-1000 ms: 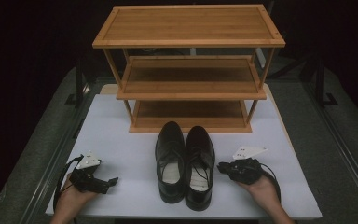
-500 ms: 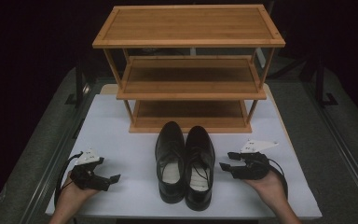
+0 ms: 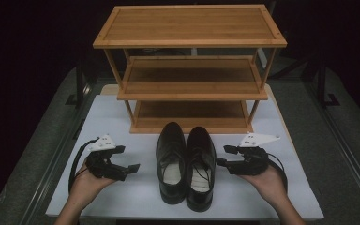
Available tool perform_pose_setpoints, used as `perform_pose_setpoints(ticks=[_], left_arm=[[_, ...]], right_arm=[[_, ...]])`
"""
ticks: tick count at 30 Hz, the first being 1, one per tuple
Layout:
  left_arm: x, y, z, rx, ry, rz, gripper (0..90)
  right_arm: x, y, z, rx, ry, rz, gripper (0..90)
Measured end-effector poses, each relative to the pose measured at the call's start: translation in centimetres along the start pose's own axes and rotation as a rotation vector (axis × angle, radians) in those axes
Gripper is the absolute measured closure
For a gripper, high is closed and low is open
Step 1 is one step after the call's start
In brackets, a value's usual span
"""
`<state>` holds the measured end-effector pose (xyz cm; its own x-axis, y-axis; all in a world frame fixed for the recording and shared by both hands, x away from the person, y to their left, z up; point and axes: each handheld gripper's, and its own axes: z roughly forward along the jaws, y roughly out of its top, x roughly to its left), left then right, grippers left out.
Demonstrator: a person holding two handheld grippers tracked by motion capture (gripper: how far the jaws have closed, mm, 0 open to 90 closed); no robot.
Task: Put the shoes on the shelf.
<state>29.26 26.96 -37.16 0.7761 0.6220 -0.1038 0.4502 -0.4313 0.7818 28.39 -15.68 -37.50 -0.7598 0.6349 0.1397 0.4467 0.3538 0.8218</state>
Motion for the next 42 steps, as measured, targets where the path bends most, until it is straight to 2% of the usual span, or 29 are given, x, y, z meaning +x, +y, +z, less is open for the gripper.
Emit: perform_pose_setpoints(ticks=[5,8,12,17,23,26,30,31,36,39,42], left_arm=[[-1.0,2.4,1.3,-0.022,-0.044,0.034,15.1],[-1.4,3.6,2.1,-0.041,-0.085,0.057,21.8],[-1.8,4.8,3.4,-0.045,-0.105,0.083,23.9],[-1.9,5.7,4.9,-0.043,-0.138,0.095,30.6],[-2.0,5.4,6.3,-0.002,-0.156,0.108,39.4],[-1.9,5.0,6.4,0.026,-0.145,0.126,44.7],[-1.9,4.4,6.8,0.055,-0.174,0.12,48.9],[-1.9,4.2,6.9,0.05,-0.177,0.117,49.6],[-1.7,4.0,6.9,0.044,-0.199,0.1,52.9],[-1.8,4.0,6.8,0.044,-0.205,0.105,57.3],[-2.0,4.0,6.6,0.042,-0.203,0.126,65.4]], right_arm=[[0.6,1.1,0.7,0.0,0.026,-0.01,42.3],[0.9,1.5,1.2,-0.003,0.044,-0.018,42.0],[1.3,2.0,1.9,0.0,0.063,-0.024,41.5],[1.6,2.1,2.7,0.01,0.071,-0.03,41.6],[1.5,1.8,3.2,0.017,0.074,-0.023,41.9],[1.5,1.6,3.4,0.02,0.072,-0.02,43.0],[1.5,1.3,3.6,0.036,0.067,-0.026,45.3],[1.5,1.2,3.6,0.043,0.059,-0.028,45.5],[1.4,0.8,4.0,0.047,0.108,-0.009,54.4],[1.7,0.7,4.2,0.053,0.1,-0.023,56.4],[1.9,0.7,3.9,0.036,0.113,-0.038,69.8]])
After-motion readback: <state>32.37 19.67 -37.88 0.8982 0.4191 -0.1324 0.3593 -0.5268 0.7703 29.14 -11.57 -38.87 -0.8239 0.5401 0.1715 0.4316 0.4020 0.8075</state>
